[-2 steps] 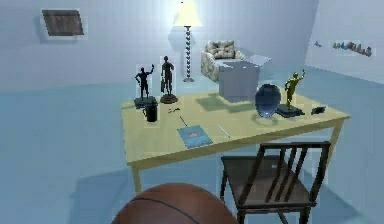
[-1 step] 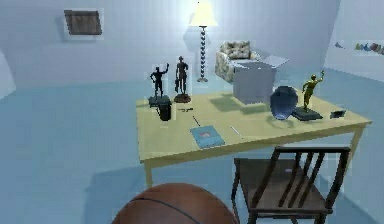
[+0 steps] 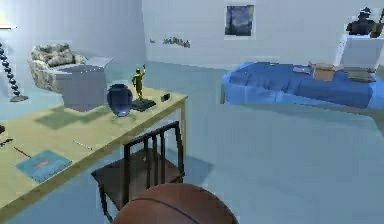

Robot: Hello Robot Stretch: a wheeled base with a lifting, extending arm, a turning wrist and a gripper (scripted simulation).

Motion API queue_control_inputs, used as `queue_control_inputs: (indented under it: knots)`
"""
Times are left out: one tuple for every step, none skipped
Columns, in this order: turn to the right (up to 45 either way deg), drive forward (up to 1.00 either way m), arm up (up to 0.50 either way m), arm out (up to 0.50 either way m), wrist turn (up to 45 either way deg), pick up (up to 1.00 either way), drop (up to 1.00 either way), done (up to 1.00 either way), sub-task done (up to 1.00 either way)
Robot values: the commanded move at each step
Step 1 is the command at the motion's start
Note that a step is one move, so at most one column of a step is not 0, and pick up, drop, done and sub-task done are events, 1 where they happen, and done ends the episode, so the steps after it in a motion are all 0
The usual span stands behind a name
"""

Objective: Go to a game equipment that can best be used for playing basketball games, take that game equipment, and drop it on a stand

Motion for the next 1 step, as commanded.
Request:
queue_control_inputs:
  knots:
    - [45.0, 0.0, 0.0, 0.0, 0.0, 0.0, 0.0, 0.0, 0.0]
